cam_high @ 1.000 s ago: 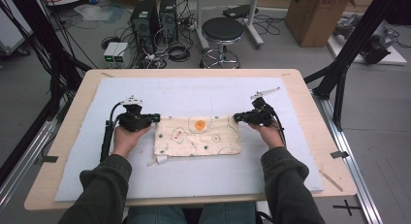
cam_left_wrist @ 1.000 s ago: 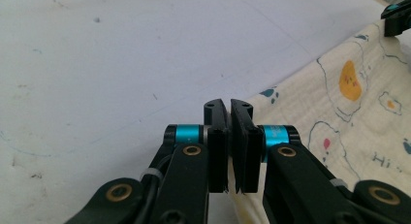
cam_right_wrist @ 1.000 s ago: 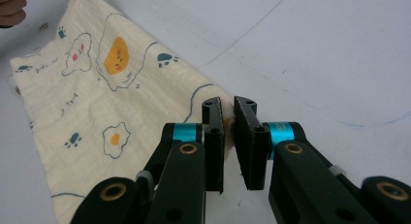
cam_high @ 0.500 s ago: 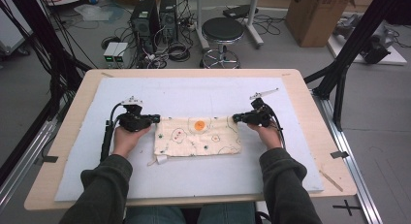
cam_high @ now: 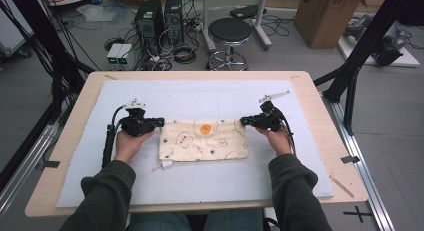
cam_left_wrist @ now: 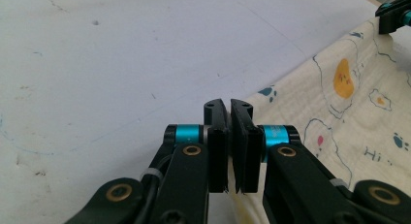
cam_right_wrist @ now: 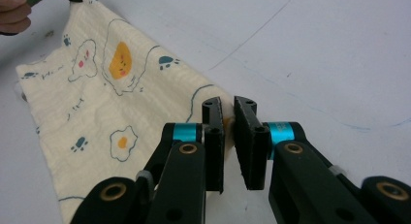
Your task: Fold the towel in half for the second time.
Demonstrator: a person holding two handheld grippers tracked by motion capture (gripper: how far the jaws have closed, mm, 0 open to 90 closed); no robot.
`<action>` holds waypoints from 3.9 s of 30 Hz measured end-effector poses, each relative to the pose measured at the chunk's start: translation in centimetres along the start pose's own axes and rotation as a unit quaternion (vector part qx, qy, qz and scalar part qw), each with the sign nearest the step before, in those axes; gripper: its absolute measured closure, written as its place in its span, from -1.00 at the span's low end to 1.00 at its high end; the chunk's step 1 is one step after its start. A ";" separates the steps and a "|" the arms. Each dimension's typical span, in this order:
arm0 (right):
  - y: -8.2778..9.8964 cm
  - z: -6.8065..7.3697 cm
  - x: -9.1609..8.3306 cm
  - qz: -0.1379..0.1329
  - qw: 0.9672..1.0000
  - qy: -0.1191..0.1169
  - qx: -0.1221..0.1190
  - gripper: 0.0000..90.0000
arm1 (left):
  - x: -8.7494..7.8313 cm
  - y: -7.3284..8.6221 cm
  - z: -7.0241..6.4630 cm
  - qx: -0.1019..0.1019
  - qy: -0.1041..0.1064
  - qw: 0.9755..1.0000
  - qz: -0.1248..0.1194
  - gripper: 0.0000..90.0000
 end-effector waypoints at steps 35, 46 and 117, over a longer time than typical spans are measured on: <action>1.1 1.7 -1.5 -0.010 1.000 -0.011 -0.022 0.83 | -1.0 0.6 -2.3 0.037 0.017 0.999 -0.002 0.90; 1.4 2.3 -2.1 -0.007 0.999 -0.019 -0.031 0.83 | -1.3 0.7 -3.4 0.056 0.024 0.998 0.007 0.90; 7.4 6.1 -4.1 0.003 0.996 -0.048 -0.076 0.79 | -3.0 6.5 -6.4 0.102 0.066 0.991 0.063 0.85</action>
Point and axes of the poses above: each handheld gripper's, and its own axes: x roughly forward along the jaws, y roughly out of its underside, z roughly to its left, the point moved 7 cm from there along x, roughly forward along the jaws, and after that the axes turned 12 degrees about y, right-handed, at the moved point
